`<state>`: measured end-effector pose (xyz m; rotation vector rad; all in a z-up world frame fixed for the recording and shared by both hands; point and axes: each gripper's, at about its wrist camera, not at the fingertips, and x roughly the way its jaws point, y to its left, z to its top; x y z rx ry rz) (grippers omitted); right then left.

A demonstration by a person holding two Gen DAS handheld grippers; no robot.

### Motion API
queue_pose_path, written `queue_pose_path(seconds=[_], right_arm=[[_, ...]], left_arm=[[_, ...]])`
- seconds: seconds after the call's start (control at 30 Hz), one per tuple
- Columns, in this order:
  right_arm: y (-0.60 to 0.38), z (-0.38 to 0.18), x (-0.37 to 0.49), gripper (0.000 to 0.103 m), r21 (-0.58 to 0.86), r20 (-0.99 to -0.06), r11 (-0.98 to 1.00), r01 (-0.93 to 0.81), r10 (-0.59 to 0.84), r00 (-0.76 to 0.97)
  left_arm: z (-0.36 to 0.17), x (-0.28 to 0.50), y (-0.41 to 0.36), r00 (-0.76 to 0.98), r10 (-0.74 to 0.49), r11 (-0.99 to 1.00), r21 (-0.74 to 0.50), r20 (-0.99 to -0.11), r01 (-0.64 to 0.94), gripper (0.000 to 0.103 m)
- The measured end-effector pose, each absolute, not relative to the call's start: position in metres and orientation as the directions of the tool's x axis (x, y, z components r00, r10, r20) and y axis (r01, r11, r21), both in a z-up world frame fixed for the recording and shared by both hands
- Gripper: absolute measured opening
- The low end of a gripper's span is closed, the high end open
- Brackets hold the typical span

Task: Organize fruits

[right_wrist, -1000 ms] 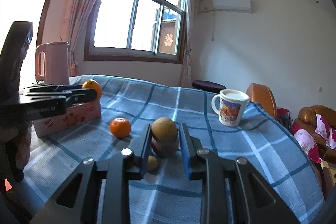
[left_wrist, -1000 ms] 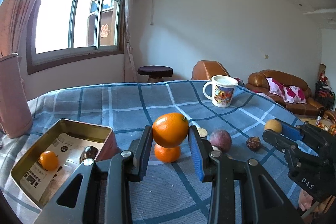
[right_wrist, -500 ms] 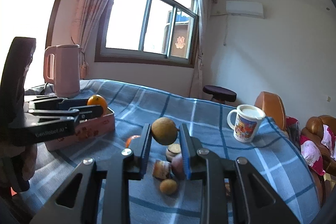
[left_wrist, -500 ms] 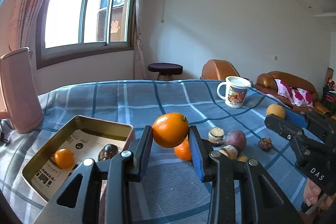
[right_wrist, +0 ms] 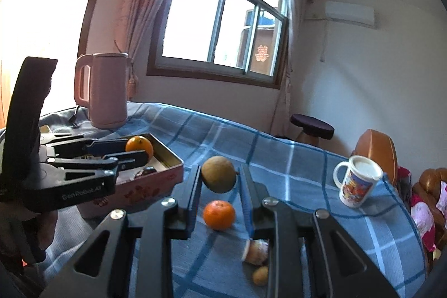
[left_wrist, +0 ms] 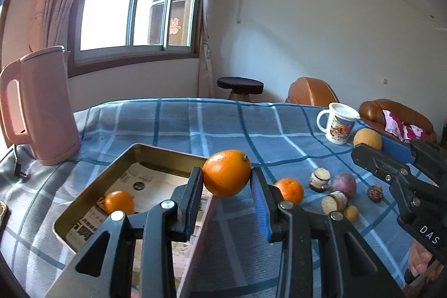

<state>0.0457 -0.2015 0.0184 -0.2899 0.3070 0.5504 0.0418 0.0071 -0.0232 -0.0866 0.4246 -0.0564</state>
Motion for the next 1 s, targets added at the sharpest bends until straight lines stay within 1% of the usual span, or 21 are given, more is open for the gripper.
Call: queue_pose_path(seconds=[0.5, 1.0], right_arm=[[-0.142, 0.017, 0.053, 0.029, -0.227, -0.394, 0.741, -0.632, 0.524, 0.755], [-0.093, 0.008, 0.056, 0.029, -0.224, -0.433, 0.680, -0.698, 0.572, 0.696]], left_arm=[[-0.028, 0.039, 0.048, 0.900, 0.019, 0.994, -0.089, -0.436, -0.064, 0.037], [-0.035, 0.038, 0.087, 0.881, 0.074, 0.986, -0.098, -0.467, -0.135, 0.037]])
